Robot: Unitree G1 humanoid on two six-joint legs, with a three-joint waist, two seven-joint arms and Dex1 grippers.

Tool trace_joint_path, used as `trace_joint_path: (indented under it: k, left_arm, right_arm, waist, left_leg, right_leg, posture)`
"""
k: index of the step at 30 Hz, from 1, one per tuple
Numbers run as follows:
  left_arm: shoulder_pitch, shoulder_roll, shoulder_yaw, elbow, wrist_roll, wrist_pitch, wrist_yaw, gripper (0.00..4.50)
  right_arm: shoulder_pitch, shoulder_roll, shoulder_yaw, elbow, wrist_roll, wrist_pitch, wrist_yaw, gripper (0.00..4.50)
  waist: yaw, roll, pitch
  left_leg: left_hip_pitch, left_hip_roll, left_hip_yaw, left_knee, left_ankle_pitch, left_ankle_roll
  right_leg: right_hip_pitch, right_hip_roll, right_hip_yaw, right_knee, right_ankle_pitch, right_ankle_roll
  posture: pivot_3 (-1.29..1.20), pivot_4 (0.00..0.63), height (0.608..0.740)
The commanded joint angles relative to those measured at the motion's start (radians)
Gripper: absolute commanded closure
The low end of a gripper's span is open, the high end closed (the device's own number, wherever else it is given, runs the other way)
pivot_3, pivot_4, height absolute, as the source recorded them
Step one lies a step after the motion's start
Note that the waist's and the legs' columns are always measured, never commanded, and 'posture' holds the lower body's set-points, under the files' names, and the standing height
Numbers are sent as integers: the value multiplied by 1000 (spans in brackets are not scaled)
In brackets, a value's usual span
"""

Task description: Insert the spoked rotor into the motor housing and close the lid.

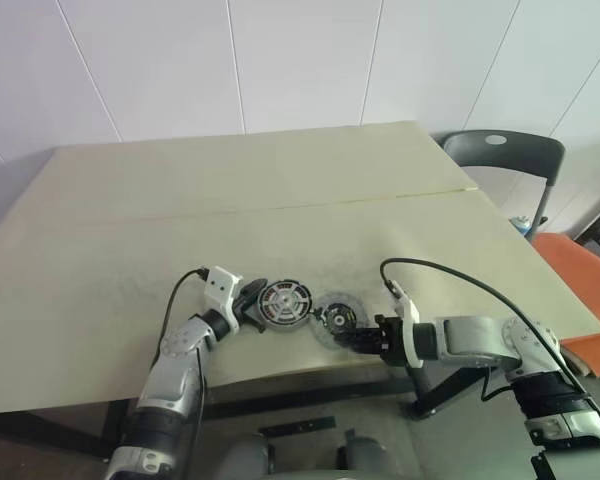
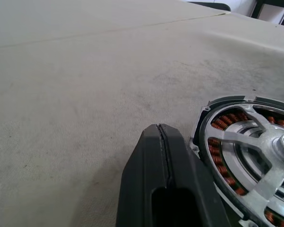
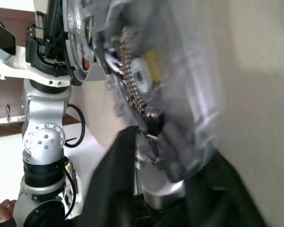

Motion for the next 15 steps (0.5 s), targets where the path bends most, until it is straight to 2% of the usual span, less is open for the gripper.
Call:
trace_joint_path:
  k: [1,9,15]
  left_arm:
    - [-15,0,-7,-12,12,-13,-6,4500]
    - [-19,-3,-8,-3,21,-11,-11,4500]
    - [-20,-2,-9,1,25,-11,-12,4500]
  right_arm:
    - [-55,-4,-5,32,5,22,45,3075]
    - [-160,-60,24,76,-5,141,222,3075]
    - [-270,-65,13,71,-232,157,356,3075]
  waist:
    - [0,0,0]
    - [0,1,1]
    - [1,1,1]
  left_leg:
    - [0,0,0,0,0,0]
    - [0,0,1,0,0,0]
    - [0,0,1,0,0,0]
  right_leg:
    - [0,0,0,0,0,1]
    - [0,0,0,0,1,1]
    - [0,0,0,0,0,1]
  posture:
    - [0,0,740]
    - [0,0,740]
    - [0,0,740]
